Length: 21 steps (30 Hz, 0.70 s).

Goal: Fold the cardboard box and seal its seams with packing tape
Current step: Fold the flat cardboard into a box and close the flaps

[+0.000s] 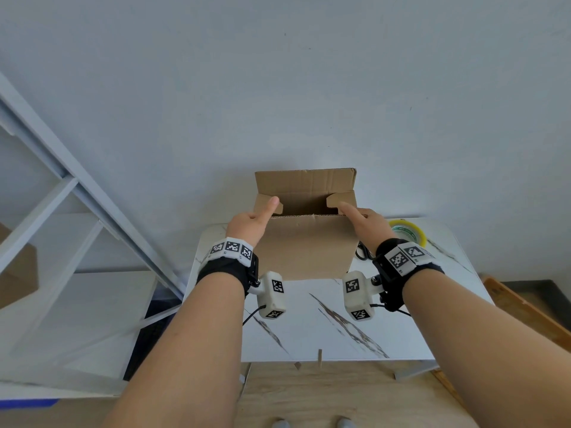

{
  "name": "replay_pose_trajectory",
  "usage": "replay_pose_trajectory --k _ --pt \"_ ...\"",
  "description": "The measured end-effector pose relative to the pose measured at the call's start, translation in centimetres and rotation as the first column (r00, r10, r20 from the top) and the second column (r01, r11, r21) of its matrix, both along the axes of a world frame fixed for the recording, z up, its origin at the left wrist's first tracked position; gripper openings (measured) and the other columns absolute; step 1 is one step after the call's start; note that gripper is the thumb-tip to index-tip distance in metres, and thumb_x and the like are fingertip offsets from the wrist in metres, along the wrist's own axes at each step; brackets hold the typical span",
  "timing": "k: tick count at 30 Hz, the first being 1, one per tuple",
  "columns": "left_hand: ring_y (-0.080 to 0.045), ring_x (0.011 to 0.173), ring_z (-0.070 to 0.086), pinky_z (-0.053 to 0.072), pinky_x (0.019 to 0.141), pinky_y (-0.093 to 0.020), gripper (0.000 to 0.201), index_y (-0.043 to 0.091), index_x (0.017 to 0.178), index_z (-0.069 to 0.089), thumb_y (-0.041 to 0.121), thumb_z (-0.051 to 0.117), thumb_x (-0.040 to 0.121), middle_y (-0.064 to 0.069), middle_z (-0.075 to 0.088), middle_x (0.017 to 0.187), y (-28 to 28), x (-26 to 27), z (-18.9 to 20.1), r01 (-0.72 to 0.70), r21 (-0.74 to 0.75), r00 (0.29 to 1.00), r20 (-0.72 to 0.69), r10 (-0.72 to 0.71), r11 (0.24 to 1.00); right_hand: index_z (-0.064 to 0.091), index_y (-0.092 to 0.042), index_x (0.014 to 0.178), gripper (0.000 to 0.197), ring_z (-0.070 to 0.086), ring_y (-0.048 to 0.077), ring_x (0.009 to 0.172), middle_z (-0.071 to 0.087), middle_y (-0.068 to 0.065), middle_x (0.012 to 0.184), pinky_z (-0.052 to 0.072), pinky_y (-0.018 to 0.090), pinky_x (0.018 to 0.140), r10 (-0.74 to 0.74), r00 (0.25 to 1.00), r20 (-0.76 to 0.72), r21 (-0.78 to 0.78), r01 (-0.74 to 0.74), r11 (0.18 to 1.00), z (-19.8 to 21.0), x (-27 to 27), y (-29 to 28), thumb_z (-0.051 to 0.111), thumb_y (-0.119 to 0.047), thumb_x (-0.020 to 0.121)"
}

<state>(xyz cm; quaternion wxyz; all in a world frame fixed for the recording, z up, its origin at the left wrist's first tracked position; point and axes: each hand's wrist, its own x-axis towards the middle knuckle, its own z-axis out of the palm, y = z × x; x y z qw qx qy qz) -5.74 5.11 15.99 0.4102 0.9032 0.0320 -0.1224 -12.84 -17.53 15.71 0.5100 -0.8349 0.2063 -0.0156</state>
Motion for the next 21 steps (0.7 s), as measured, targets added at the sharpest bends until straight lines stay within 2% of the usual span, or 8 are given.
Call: replay_pose_trajectory --k 2,4,6,8,11,14,17,21 --pt "-0.019 0.064 0.042 0.029 0.055 -0.027 0.062 0.016 0.066 0.041 0.077 0.041 0.080 -0.002 0.042 0.066 0.2 0.1 -0.3 0.007 0.012 1.000 -0.016 -0.007 1.000 0.028 -0.016 0.057 0.059 0.029 0.016 0.053 0.027 0.001 0.058 0.023 0.028 0.052 -0.031 0.999 0.013 0.013 0.031 0.999 0.1 0.0 0.0 0.051 -0.062 0.088" --pt "-0.021 0.073 0.048 0.033 0.058 -0.025 0.061 0.017 0.074 0.048 0.078 0.041 0.079 -0.002 0.050 0.073 0.3 0.3 -0.4 0.015 0.020 1.000 -0.024 -0.015 1.000 0.026 -0.018 0.059 0.061 0.027 0.015 0.053 0.025 0.000 0.058 0.021 0.027 0.053 -0.026 1.000 -0.001 -0.007 0.026 1.000 0.0 0.0 -0.3 0.050 -0.067 0.085" --pt "-0.020 0.076 0.049 0.036 0.062 -0.028 0.060 0.018 0.069 0.049 0.077 0.041 0.080 0.002 0.051 0.071 0.3 0.4 -0.4 0.014 0.018 0.999 -0.032 -0.013 1.000 0.044 -0.015 0.063 0.062 0.041 0.013 0.062 0.040 -0.006 0.062 0.030 0.025 0.058 0.024 1.000 -0.015 0.022 -0.024 0.999 -0.4 -0.3 -0.7 0.051 -0.074 0.078" --pt "-0.019 0.072 0.048 0.035 0.063 -0.029 0.060 0.019 0.060 0.044 0.075 0.042 0.081 0.003 0.047 0.064 0.3 0.2 -0.2 0.008 0.022 1.000 -0.026 -0.007 1.000 0.069 -0.020 0.089 0.069 0.058 0.010 0.091 0.065 -0.011 0.089 0.045 0.027 0.081 0.059 0.998 -0.005 0.034 -0.059 0.998 -1.3 -0.2 -1.4 0.058 -0.083 0.064" --pt "-0.022 0.067 0.046 0.033 0.059 -0.029 0.063 0.017 0.057 0.036 0.075 0.043 0.080 0.000 0.044 0.061 0.2 0.3 -0.1 0.008 0.054 1.000 -0.023 -0.006 0.998 0.073 -0.029 0.103 0.076 0.060 0.011 0.109 0.068 -0.008 0.113 0.048 0.038 0.099 0.074 0.997 -0.011 0.029 -0.073 0.997 -2.4 -0.1 -2.0 0.066 -0.085 0.052" --pt "-0.025 0.083 0.054 0.039 0.076 -0.031 0.055 0.020 0.073 0.052 0.075 0.044 0.079 -0.003 0.056 0.076 0.2 0.4 -0.1 0.028 0.081 0.999 -0.019 -0.027 0.996 0.069 -0.025 0.108 0.087 0.063 0.014 0.105 0.062 -0.001 0.121 0.052 0.038 0.093 0.075 0.997 -0.026 -0.013 -0.075 0.997 -2.5 0.1 -1.8 0.058 -0.091 0.053" --pt "-0.028 0.116 0.056 0.040 0.095 -0.035 0.070 0.016 0.122 0.058 0.071 0.049 0.080 -0.004 0.063 0.119 0.3 0.3 -0.3 0.034 0.075 0.999 -0.029 -0.032 0.997 0.062 -0.013 0.114 0.081 0.063 0.017 0.102 0.059 0.000 0.119 0.048 0.028 0.079 0.045 0.999 -0.031 -0.015 -0.045 0.999 -1.7 0.0 -1.0 0.058 -0.080 0.068" --pt "-0.020 0.110 0.062 0.048 0.096 -0.036 0.086 0.025 0.113 0.065 0.086 0.060 0.052 0.007 0.068 0.112 0.6 0.6 -0.6 0.024 0.008 0.999 -0.038 -0.024 1.000 0.063 -0.006 0.099 0.059 0.059 0.017 0.082 0.060 0.009 0.110 0.041 0.024 0.061 0.004 0.999 -0.048 -0.071 -0.007 0.997 -2.1 0.8 -1.3 0.060 -0.063 0.081"
